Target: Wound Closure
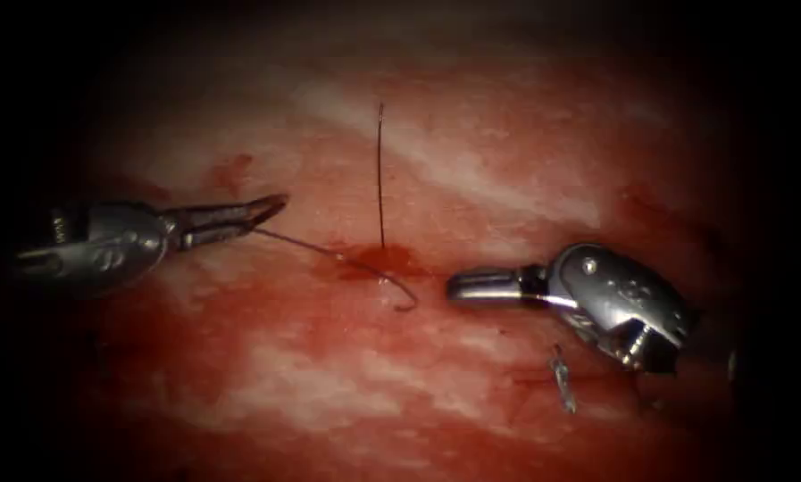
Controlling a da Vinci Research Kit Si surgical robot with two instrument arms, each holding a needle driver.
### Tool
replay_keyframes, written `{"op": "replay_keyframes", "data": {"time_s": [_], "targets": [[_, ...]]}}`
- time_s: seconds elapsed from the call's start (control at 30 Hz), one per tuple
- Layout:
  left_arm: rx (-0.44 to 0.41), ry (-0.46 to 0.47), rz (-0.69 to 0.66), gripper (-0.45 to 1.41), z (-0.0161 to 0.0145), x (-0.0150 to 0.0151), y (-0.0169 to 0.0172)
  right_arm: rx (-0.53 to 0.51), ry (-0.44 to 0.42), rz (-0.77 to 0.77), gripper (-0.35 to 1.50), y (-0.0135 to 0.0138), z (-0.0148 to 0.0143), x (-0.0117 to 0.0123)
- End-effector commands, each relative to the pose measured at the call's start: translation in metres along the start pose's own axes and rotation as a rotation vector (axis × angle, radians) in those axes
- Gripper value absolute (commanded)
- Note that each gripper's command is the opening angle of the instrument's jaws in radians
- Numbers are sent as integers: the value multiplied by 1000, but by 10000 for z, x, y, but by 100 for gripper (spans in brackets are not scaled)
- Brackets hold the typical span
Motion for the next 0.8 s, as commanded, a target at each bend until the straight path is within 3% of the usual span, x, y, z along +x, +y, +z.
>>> {"op": "replay_keyframes", "data": {"time_s": [0.03,0.17,0.3,0.5,0.6,0.8], "targets": [[0,-1,-3,-45,13,-2,2,-3,3,-6,-35,10,19,-10],[4,-6,-4,-45,23,0,2,-2,13,-18,-35,23,43,-22],[4,-12,-2,-45,33,-5,-1,21,16,-33,-35,19,66,-34],[66,-105,25,-45,55,-19,0,41,50,-27,-35,9,72,-20],[107,-156,42,-45,94,-42,4,58,69,-31,-35,-2,70,1],[108,-189,79,-45,147,-57,33,43,103,-40,-35,-7,74,5]]}}
